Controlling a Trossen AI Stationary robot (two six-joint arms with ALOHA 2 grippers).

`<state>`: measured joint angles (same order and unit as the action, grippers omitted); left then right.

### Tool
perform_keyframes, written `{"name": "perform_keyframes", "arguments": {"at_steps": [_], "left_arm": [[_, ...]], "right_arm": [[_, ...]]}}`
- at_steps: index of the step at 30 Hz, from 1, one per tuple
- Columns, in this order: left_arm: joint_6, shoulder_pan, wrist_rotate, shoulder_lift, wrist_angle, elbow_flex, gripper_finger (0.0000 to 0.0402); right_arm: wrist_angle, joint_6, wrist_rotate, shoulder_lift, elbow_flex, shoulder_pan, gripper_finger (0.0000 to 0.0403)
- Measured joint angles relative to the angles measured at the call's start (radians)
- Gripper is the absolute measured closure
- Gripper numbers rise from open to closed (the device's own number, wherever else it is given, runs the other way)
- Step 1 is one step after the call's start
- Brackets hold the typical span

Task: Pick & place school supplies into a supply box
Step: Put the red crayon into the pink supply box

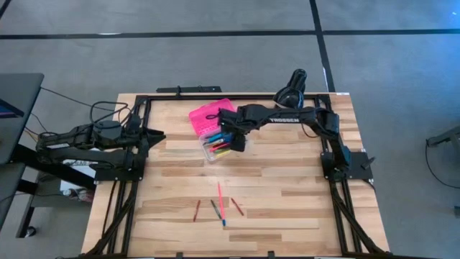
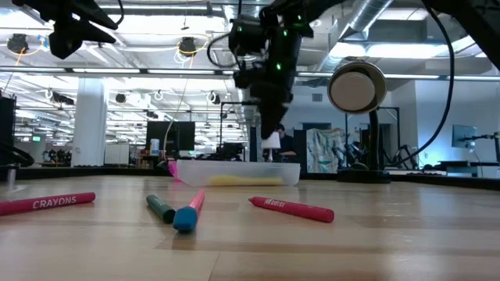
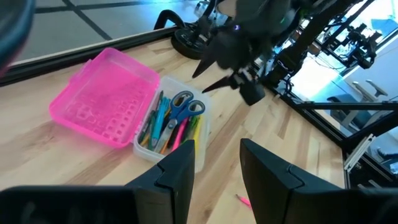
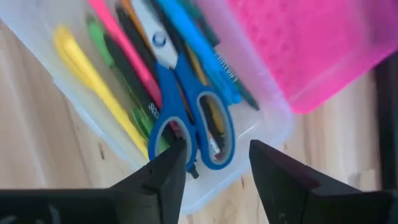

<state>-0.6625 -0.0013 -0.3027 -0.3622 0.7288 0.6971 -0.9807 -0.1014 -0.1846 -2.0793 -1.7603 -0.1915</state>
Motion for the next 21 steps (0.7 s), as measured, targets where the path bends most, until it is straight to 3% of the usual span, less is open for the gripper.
{"name": "perform_keyframes", "arguments": {"at_steps": [5, 10, 18, 21], "left_arm": [[0.026, 0.000, 0.000, 0.000, 0.000, 0.000, 0.0281], [0.063, 0.000, 0.028, 0.000, 0.000, 0.000, 0.0281], [0.145, 0.000, 0.105, 0.000, 0.000, 0.000, 0.0281], [0.191, 0.000, 0.195, 0.000, -0.001, 0.000, 0.0281]], "right_arm": [[-0.078, 0.100, 0.003, 0.000, -0.123, 0.035, 0.0244], [-0.154, 0.327, 0.053, 0.002, -0.215, 0.102, 0.0253], [-0.172, 0.607, 0.104, 0.002, -0.227, 0.285, 0.0267], [-0.173, 0.696, 0.084, 0.002, -0.227, 0.352, 0.0271]]}}
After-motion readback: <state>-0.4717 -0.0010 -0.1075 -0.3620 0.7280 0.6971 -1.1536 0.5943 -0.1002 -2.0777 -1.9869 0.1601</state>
